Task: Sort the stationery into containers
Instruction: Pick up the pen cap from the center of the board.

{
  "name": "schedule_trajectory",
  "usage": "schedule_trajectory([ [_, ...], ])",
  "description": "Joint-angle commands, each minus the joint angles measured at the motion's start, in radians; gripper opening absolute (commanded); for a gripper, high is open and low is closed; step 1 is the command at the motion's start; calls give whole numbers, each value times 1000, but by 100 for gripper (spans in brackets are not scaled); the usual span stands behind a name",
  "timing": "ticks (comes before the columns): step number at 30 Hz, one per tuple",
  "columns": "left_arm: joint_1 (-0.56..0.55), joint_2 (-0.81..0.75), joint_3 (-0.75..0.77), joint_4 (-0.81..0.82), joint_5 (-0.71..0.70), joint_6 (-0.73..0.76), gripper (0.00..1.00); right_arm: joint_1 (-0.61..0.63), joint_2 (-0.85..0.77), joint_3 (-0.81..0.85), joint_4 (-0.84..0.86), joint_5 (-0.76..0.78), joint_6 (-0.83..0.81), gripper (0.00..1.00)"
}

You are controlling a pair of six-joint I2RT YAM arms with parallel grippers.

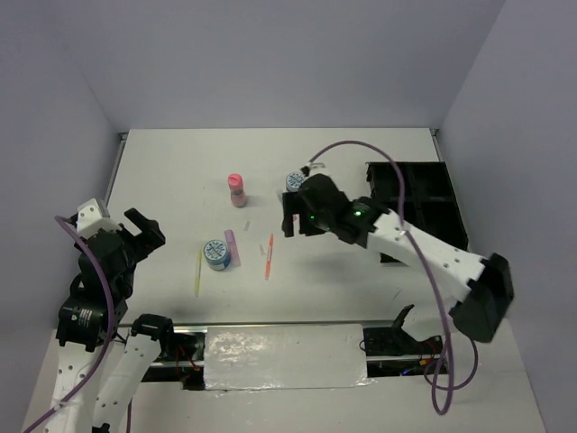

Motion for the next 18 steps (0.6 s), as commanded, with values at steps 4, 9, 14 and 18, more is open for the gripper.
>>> schedule_trajectory([
  [4,-4,23,3,41,14,19,99,86,383,295,45,53,-1,75],
  [9,-5,11,0,49,25,25,99,109,586,442,-19,46,-23,73],
  [14,-5,0,0,50,25,25,99,125,704,512,-71,78,-17,71],
  [18,-5,-5,0,52,30,26,99,131,740,492,-53,52,-20,66],
])
